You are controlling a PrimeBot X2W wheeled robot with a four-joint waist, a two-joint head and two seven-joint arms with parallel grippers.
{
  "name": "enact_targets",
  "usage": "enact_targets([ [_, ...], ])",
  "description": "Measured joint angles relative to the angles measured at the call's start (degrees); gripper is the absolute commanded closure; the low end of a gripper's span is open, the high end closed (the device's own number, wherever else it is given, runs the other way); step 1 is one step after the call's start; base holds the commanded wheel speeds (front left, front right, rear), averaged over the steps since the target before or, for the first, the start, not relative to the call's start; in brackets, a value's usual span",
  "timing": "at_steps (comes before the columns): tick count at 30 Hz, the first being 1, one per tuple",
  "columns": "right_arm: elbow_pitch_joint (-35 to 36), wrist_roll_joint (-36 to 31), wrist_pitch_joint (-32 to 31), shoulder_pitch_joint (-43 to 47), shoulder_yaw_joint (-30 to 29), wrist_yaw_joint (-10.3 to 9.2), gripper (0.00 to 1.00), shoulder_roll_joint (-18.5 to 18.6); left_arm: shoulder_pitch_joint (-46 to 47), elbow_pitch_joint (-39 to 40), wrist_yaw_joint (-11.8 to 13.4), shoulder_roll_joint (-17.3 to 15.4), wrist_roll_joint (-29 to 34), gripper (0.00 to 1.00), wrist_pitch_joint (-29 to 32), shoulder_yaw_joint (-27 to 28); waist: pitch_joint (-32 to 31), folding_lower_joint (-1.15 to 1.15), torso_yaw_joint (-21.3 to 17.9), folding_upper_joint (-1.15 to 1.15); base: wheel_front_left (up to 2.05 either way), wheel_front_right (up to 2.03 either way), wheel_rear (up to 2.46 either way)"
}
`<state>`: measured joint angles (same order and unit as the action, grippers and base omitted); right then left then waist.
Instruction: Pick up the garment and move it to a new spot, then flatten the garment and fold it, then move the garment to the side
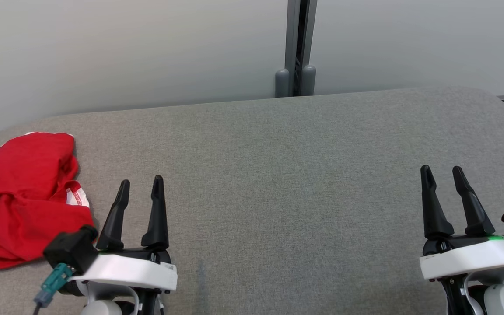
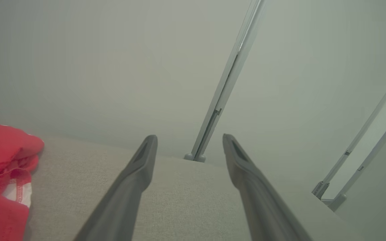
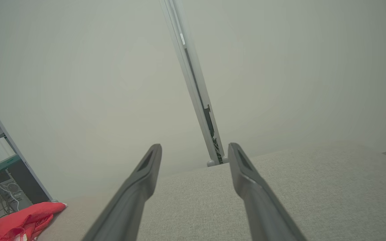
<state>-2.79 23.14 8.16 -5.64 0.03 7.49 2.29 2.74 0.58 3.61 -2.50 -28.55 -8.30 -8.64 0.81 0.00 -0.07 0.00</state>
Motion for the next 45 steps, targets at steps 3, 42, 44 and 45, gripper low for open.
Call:
enact_targets([
  [3,-0.46,-1.71,0.49,-0.01,0.35,0.00,0.00,0.01,0.00,-0.79,1.32,-0.09,2.86,0.00,-0.43,-1.15,0.09,0.00,-0.06,0.00,0.00,0.00,0.00],
  [42,-6.89,-8.00,5.44,-0.58,1.15,0.00,0.00,0.27,-0.50,-8.03,4.89,-0.26,10.66,0.00,-5.34,-4.07,0.84,0.00,-0.39,0.00,0.00,0.00,0.00],
  [44,-7.39,-8.65,5.53,-0.72,1.24,0.00,0.00,0.27,-0.50,-8.12,5.14,-0.26,10.91,0.00,-5.46,-4.36,0.82,0.00,-0.48,0.00,0.00,0.00,0.00],
  [45,-7.67,-9.11,5.58,-0.80,1.31,0.00,0.00,0.29,-0.50,-8.22,5.37,-0.26,11.14,0.00,-5.63,-4.56,0.80,0.00,-0.51,0.00,0.00,0.00,0.00],
])
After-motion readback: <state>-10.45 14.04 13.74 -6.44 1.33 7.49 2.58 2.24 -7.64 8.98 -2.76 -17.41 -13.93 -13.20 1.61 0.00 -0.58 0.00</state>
